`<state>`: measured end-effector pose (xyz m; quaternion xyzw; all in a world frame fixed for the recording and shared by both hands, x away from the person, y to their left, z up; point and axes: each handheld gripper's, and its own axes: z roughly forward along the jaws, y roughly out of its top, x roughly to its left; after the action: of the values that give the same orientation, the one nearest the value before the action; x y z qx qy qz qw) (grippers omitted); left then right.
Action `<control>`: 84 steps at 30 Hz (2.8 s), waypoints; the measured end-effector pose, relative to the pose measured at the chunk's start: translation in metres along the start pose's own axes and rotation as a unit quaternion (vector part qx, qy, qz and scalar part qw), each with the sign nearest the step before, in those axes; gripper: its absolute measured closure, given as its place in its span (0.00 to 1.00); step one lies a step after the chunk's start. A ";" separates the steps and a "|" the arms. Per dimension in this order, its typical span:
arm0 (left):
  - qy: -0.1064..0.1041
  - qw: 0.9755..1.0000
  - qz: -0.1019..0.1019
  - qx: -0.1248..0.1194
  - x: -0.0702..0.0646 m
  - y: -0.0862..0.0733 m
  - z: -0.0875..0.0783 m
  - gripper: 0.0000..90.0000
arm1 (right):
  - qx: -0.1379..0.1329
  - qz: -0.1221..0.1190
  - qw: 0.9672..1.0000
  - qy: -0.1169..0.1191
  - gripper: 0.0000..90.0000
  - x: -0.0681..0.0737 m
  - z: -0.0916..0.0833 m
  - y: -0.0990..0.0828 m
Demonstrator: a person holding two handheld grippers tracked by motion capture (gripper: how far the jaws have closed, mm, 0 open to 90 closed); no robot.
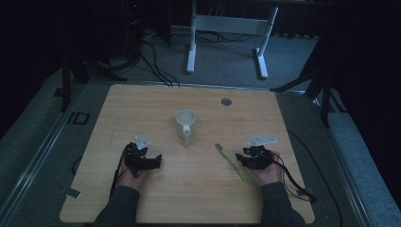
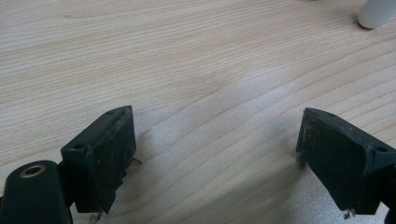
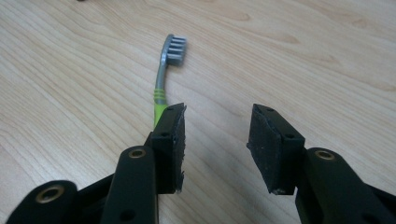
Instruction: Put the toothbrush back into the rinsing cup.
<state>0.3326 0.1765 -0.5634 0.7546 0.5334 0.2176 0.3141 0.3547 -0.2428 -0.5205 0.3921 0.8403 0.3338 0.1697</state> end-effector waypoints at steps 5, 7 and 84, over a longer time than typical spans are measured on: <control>0.000 1.000 0.000 0.000 0.000 0.000 0.000 0.14 | 0.010 -0.006 1.000 0.001 0.63 0.001 -0.001 0.006; 0.000 1.000 0.000 0.000 0.000 0.000 0.000 0.14 | 0.014 -0.008 1.000 0.003 0.65 0.002 -0.002 0.009; 0.000 1.000 0.000 0.001 -0.001 0.000 0.000 0.14 | 0.183 -0.016 0.983 0.028 0.83 0.030 0.029 0.045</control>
<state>0.3324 0.1759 -0.5634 0.7548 0.5339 0.2174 0.3132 0.3765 -0.1859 -0.5109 0.3933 0.8979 0.1823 0.0770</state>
